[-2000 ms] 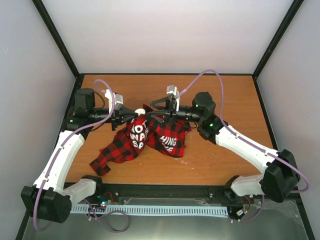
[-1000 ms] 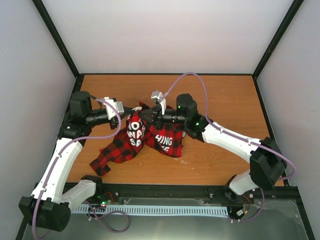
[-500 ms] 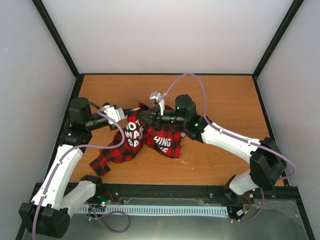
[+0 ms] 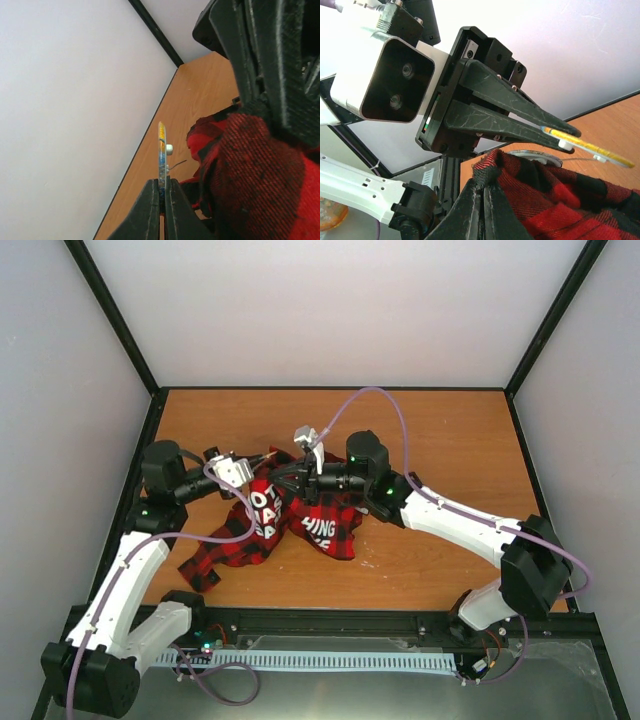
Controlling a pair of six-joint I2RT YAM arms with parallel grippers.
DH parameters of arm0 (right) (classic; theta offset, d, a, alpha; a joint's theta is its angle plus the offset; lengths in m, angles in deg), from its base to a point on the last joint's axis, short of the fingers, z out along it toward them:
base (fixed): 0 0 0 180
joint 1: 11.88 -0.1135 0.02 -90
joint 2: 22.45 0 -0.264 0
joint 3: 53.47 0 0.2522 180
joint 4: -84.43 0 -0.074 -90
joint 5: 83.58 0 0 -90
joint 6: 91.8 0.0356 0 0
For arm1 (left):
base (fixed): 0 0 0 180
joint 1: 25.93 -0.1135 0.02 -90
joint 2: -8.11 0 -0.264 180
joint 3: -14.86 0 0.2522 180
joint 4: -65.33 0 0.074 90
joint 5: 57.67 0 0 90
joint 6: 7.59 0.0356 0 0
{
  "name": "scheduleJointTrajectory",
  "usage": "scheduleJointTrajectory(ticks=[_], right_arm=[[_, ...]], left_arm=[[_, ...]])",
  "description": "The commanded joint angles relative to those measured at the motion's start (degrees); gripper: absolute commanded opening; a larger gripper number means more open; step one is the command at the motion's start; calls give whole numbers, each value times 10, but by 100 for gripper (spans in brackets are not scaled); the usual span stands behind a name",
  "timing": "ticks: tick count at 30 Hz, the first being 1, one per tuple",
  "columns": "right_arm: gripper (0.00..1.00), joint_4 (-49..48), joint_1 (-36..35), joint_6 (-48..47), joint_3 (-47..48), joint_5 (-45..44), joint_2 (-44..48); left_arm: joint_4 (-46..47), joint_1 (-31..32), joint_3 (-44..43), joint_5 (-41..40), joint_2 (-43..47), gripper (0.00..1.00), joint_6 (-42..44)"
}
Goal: Remove the brooch from the garment
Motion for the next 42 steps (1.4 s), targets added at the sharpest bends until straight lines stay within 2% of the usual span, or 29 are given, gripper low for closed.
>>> scheduleJointTrajectory(ticks=[1,9,13,14,17,19,23,25,28,32,38,42], right_arm=[[3,-14,-6,-5,16,6,4],[3,27,-3,-26,8,-27,10],[3,42,8,-21,-5,-48,13],[5,49,11,-22,-8,-57,15],[35,78,22,-29,-6,-91,25],[52,95,34,-42,2,-113,47],[69,102,57,-75,18,-90,99],[76,102,61,-97,22,-65,125],[78,83,64,-106,17,-17,160],[77,52,64,-87,14,-10,186],[76,-15,64,-45,19,-23,173],[73,-17,64,-46,50,-24,148]], left_arm=[[38,-2,-8,-16,4,1,-1],[59,-2,-73,-129,-50,1,-156],[47,-2,-118,-120,-62,1,-231],[45,-2,-127,-111,-62,1,-248],[11,-2,-166,-40,-69,1,-297],[-31,-2,-199,44,-78,1,-329],[-69,-2,-243,198,-94,1,-407],[-64,-2,-253,250,-102,2,-461],[-46,-2,-258,300,-112,2,-516],[9,-1,-256,331,-115,1,-583],[101,-2,-244,351,-116,1,-701],[156,-2,-231,354,-117,1,-766]])
